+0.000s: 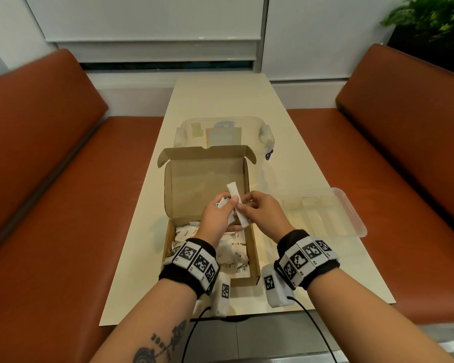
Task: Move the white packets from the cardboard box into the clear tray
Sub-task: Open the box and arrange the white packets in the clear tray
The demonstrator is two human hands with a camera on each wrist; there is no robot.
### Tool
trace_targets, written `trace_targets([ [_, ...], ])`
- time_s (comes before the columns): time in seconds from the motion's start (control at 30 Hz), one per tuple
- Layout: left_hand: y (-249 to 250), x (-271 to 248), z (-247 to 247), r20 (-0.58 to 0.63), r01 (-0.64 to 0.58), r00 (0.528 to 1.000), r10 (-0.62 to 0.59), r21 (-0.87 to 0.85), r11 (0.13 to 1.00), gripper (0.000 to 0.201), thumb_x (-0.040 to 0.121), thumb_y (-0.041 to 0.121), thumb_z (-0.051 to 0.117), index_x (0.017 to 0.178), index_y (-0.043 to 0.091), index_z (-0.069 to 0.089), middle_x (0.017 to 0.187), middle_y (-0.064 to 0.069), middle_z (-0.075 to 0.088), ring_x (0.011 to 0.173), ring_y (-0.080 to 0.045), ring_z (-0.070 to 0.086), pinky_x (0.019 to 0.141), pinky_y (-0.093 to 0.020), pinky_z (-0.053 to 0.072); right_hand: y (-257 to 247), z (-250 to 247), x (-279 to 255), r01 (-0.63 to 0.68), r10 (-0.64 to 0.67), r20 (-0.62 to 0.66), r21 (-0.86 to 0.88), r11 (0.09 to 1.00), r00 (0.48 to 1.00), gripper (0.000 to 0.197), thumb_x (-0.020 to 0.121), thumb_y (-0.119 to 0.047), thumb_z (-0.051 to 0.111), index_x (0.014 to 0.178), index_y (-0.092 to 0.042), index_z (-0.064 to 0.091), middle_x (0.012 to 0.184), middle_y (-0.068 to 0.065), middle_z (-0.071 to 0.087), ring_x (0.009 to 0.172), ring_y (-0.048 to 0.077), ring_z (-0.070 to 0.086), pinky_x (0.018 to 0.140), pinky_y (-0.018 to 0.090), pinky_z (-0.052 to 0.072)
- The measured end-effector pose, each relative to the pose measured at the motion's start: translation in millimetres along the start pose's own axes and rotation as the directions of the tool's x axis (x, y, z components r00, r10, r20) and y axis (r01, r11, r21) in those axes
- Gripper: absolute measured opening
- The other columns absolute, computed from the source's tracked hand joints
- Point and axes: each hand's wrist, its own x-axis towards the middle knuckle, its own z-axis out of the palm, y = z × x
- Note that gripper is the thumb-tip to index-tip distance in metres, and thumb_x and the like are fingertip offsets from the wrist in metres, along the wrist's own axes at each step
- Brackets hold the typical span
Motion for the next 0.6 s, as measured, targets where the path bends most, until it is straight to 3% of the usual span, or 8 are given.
trace_targets([
  [0.1, 0.9, -0.3, 3.8, -0.004, 0.001, 1.000, -0.001, 0.010, 1.000, 0.004, 0.095, 0.025, 0.057, 0.091, 0.024, 0.059, 0.083, -0.006, 0.064, 0.060, -0.016, 0.066, 0.047, -0.026, 0.056, 1.2, -6.7, -0.5, -0.025, 0.025, -0.019, 0.015, 1.000, 1.000, 0.004, 0.088, -0.014, 0.064, 0.090, -0.011, 0.064, 0.078, 0.007, 0.066, 0.073, 0.019, 0.064, 0.074, 0.033, 0.054],
  [0.23, -0.9, -0.7, 9.0, -0.006, 0.006, 1.000, -0.006, 0.015, 1.000, 0.006, 0.095, 0.027, 0.057, 0.092, 0.023, 0.059, 0.082, -0.006, 0.062, 0.060, -0.016, 0.061, 0.046, -0.024, 0.054, 1.6, -17.9, -2.3, -0.056, 0.057, -0.013, 0.024, 0.998, 0.998, 0.005, 0.089, -0.011, 0.061, 0.087, -0.011, 0.065, 0.074, 0.006, 0.063, 0.068, 0.018, 0.059, 0.074, 0.035, 0.053],
  [0.33, -1.3, 0.6, 13.0, -0.004, 0.008, 1.000, -0.008, 0.020, 1.000, 0.007, 0.095, 0.026, 0.057, 0.089, 0.021, 0.059, 0.082, -0.008, 0.061, 0.057, -0.014, 0.061, 0.046, -0.024, 0.054, -0.4, -26.7, -5.2, -0.119, 0.110, 0.078, 0.131, 0.984, 0.991, 0.004, 0.089, -0.008, 0.061, 0.092, -0.010, 0.064, 0.075, 0.007, 0.064, 0.065, 0.018, 0.064, 0.064, 0.031, 0.058],
  [0.4, -1.2, 0.9, 14.7, -0.002, 0.010, 1.000, -0.010, 0.023, 1.000, 0.007, 0.094, 0.026, 0.057, 0.090, 0.020, 0.059, 0.081, -0.008, 0.061, 0.056, -0.014, 0.060, 0.047, -0.025, 0.054, -0.6, -33.3, -5.4, -0.133, 0.115, 0.113, 0.169, 0.977, 0.987, 0.016, 0.084, -0.005, 0.067, 0.100, -0.006, 0.062, 0.074, 0.008, 0.065, 0.062, 0.016, 0.064, 0.059, 0.026, 0.057],
  [0.5, -1.7, 0.6, 15.3, -0.066, -0.012, 0.998, 0.016, 0.067, 0.998, 0.013, 0.095, 0.029, 0.055, 0.102, 0.018, 0.057, 0.084, -0.004, 0.061, 0.058, -0.012, 0.059, 0.049, -0.025, 0.054, 0.9, -46.9, 0.5, -0.104, 0.105, -0.002, 0.132, 0.986, 0.994, 0.025, 0.080, -0.001, 0.069, 0.104, 0.001, 0.062, 0.074, 0.009, 0.063, 0.060, 0.016, 0.060, 0.062, 0.025, 0.054],
  [0.6, -1.0, 3.6, 11.8, -0.175, -0.041, 0.981, 0.086, 0.249, 0.968, 0.020, 0.097, 0.034, 0.050, 0.114, 0.024, 0.055, 0.102, -0.002, 0.059, 0.058, -0.012, 0.059, 0.048, -0.019, 0.051, 1.9, -61.1, 9.0, -0.064, 0.066, -0.107, 0.020, 0.998, 0.992, 0.022, 0.077, -0.005, 0.073, 0.096, -0.005, 0.063, 0.074, 0.008, 0.062, 0.064, 0.014, 0.057, 0.063, 0.023, 0.051],
])
